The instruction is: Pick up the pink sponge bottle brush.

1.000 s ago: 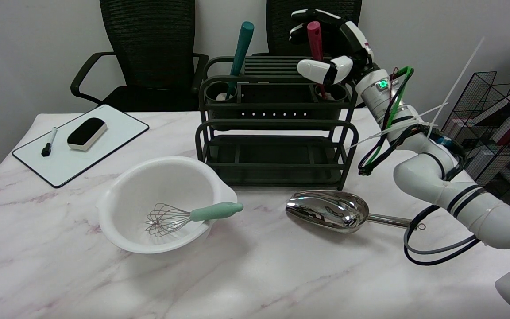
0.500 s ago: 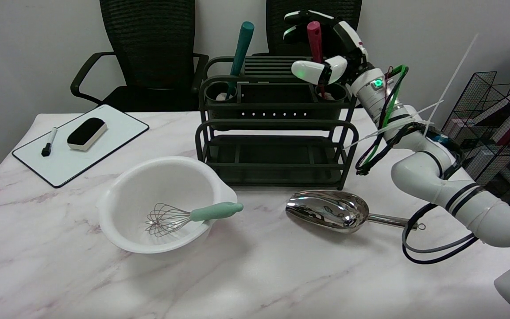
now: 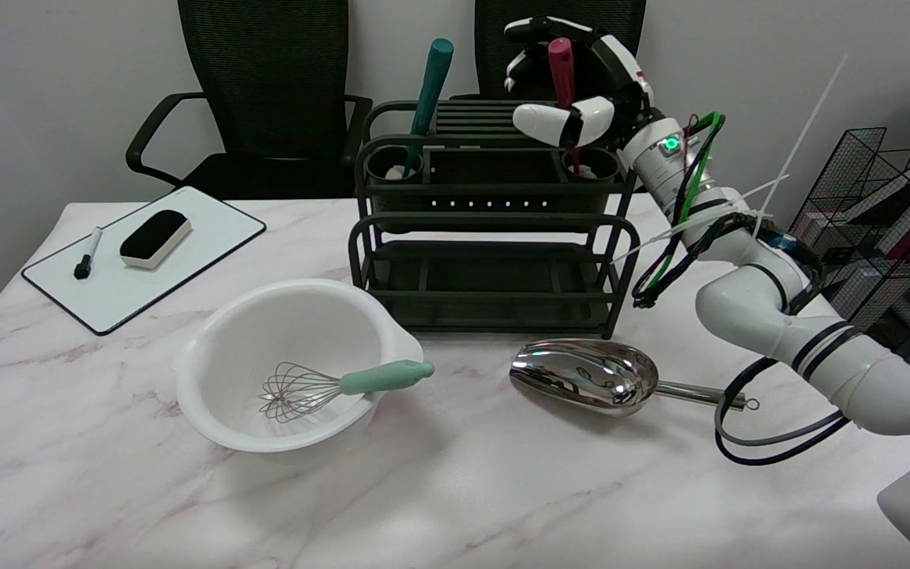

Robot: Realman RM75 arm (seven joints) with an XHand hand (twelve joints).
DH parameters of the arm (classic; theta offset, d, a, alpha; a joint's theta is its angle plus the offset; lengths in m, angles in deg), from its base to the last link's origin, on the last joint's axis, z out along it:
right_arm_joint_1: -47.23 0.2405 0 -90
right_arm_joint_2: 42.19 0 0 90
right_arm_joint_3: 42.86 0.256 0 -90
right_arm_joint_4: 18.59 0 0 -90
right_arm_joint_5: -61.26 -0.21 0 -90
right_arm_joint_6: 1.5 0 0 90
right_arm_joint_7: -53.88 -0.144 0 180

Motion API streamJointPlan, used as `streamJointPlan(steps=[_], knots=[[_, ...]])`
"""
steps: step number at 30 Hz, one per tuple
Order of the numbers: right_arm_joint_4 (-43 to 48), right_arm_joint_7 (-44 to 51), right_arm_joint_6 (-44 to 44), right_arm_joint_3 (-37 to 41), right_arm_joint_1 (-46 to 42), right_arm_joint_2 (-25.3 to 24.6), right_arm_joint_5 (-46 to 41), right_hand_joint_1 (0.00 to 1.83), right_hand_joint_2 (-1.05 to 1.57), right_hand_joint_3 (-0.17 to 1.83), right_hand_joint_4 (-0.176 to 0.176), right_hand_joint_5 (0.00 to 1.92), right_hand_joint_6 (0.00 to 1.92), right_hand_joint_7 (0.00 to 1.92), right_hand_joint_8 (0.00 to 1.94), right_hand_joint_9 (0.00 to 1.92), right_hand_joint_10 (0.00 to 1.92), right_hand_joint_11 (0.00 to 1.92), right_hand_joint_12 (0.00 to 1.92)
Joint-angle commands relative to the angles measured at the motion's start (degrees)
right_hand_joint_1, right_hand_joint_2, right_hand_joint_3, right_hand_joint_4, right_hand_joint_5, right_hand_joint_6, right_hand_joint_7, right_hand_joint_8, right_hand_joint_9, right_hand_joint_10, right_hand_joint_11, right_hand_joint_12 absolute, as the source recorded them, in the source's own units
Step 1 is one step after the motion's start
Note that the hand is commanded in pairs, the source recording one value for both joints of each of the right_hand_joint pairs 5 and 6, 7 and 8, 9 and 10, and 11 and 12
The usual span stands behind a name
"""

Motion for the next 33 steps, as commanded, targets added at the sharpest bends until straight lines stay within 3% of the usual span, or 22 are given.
streamJointPlan(steps=[1, 11, 15, 21, 23, 33], knots=[[0.1, -0.1, 0.1, 0.1, 0.3, -0.1, -0.4, 1.21, 0.00, 1.00, 0.000, 0.68, 0.68, 1.02, 1.02, 1.14, 1.14, 1.04, 1.04], [-0.1, -0.1, 0.0, 0.2, 0.4, -0.1, -0.6, 1.21, 0.10, 1.00, 0.000, 0.71, 0.71, 1.13, 1.13, 1.29, 1.29, 1.22, 1.22], [-0.3, -0.1, 0.0, 0.2, 0.4, -0.1, -0.7, 1.21, 0.20, 0.99, 0.000, 0.78, 0.78, 1.27, 1.27, 1.41, 1.41, 1.31, 1.31], [-0.5, -0.1, 0.0, 0.2, 0.4, -0.1, -0.8, 1.12, 0.57, 0.74, 0.000, 1.50, 1.50, 1.52, 1.52, 1.61, 1.61, 1.40, 1.40], [-0.6, -0.1, 0.0, 0.2, 0.5, -0.2, -0.8, 1.12, 0.63, 0.73, 0.000, 1.64, 1.64, 1.55, 1.55, 1.64, 1.64, 1.42, 1.42], [-1.3, -0.1, 0.0, 0.2, 0.9, -0.3, -0.8, 1.09, 0.77, 0.75, 0.000, 1.86, 1.86, 1.66, 1.66, 1.71, 1.71, 1.49, 1.49]])
